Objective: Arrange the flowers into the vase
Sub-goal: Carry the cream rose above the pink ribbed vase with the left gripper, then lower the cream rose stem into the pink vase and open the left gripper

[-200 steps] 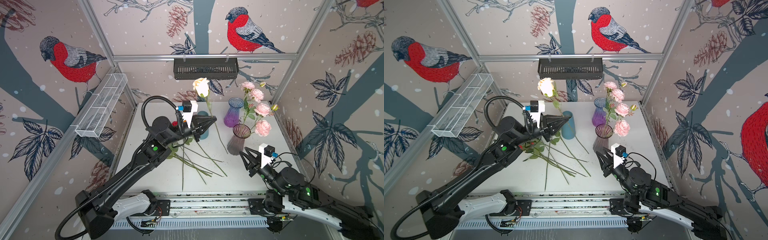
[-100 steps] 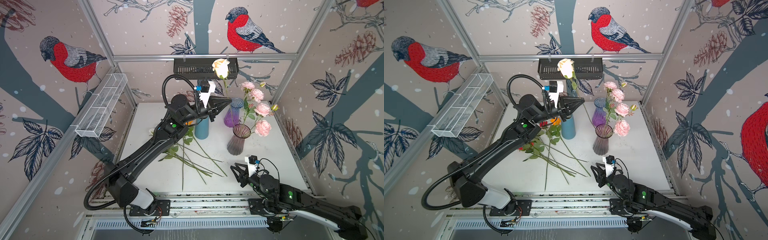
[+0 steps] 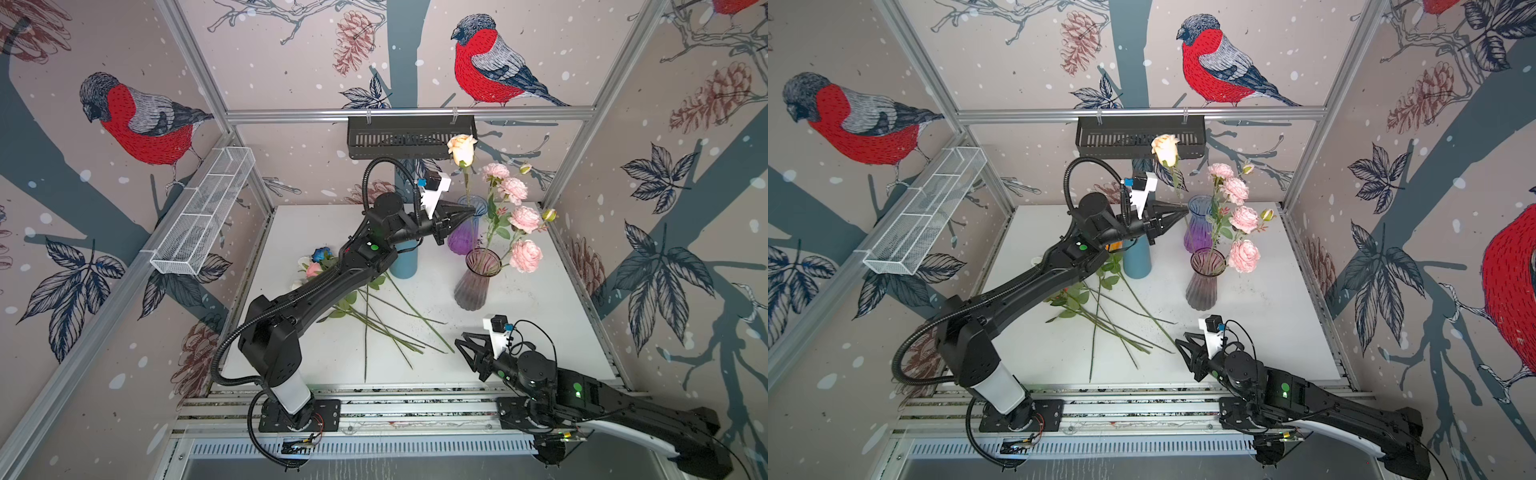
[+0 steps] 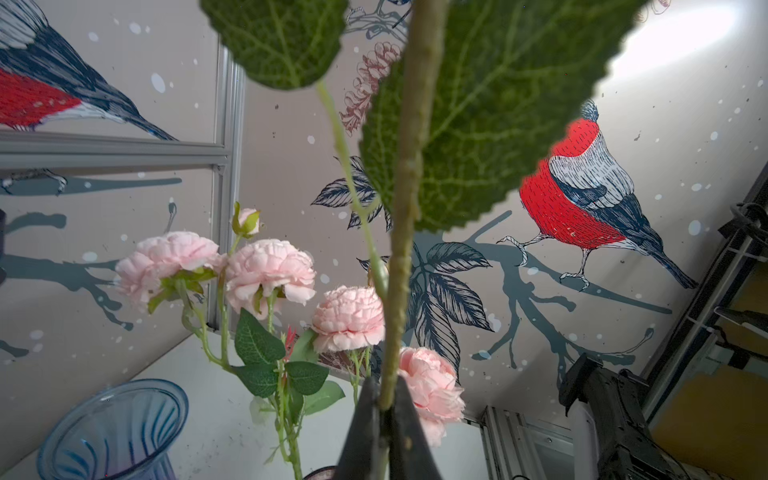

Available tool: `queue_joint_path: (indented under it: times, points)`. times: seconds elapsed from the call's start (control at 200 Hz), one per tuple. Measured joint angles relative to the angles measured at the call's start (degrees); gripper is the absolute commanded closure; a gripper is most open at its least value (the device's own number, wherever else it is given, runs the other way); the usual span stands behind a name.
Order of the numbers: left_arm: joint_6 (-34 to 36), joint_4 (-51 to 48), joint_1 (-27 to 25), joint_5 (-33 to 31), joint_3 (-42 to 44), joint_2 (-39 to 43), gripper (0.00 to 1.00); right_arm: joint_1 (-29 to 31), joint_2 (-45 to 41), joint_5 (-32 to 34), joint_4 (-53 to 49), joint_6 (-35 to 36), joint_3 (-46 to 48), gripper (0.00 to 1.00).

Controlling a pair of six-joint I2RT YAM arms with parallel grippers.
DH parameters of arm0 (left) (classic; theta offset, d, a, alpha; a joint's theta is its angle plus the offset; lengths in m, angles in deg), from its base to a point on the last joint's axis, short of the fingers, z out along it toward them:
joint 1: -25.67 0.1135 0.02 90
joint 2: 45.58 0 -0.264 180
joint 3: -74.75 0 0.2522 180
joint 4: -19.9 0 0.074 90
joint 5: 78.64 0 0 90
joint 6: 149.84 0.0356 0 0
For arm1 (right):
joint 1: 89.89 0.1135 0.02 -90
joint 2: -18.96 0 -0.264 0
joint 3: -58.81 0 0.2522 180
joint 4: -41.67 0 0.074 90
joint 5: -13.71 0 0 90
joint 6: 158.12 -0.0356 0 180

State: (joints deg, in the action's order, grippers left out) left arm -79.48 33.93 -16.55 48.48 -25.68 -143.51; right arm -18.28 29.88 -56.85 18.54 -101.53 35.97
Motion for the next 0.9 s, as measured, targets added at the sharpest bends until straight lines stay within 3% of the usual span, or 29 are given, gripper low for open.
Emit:
queue_joint_path:
  times: [0.02, 0.06, 0.095, 0.13, 0.175, 0.325, 0.475, 0.565, 0.716, 0.896]
  points:
    - [-0.09, -0.26, -0.17, -0.04, -0.28, -0.59, 0.96, 0.02, 0.00, 0.13, 0.02, 0.00, -0.02, 0.60]
    - [-0.20, -1.57, -0.50, -0.13, -0.94, -1.84, 0.61, 0.02, 0.00, 0.42, -0.07, 0.00, -0.22, 0.60]
    - [-0.50, -2.58, -0.72, -0.22, -1.40, -2.62, 0.38, 0.02, -0.02, 0.57, -0.13, -0.07, -0.46, 0.59]
    - [-0.59, -3.76, -0.81, -0.42, -1.68, -3.06, 0.24, 0.02, -0.13, 0.81, -0.20, -0.50, -0.68, 0.57]
    - [-1.16, -5.51, -0.81, -1.05, -1.79, -3.23, 0.15, 0.02, -0.46, 1.40, -0.35, -0.85, -0.90, 0.52]
    - [-1.05, -9.86, -0.33, -4.09, 0.98, -0.74, 0.12, 0.02, -2.19, 4.24, -1.92, -1.11, -2.49, 0.43]
    - [-1.11, -12.41, 1.88, -7.30, 5.66, 4.37, 0.12, -0.09, -3.17, 10.49, -4.22, -1.55, -6.80, 0.40]
    - [-1.36, -14.56, 3.45, -8.87, 8.46, 7.50, 0.10, -0.35, -3.04, 14.36, -5.68, -2.36, -9.53, 0.32]
    - [-0.87, -19.82, 4.81, -8.83, 9.77, 10.23, 0.10, -0.48, -1.73, 19.87, -8.39, -2.08, -14.01, 0.30]
    - [0.13, -24.13, 4.92, -9.20, 15.23, 16.55, 0.11, -0.52, 1.42, 21.99, -8.85, 0.87, -17.62, 0.30]
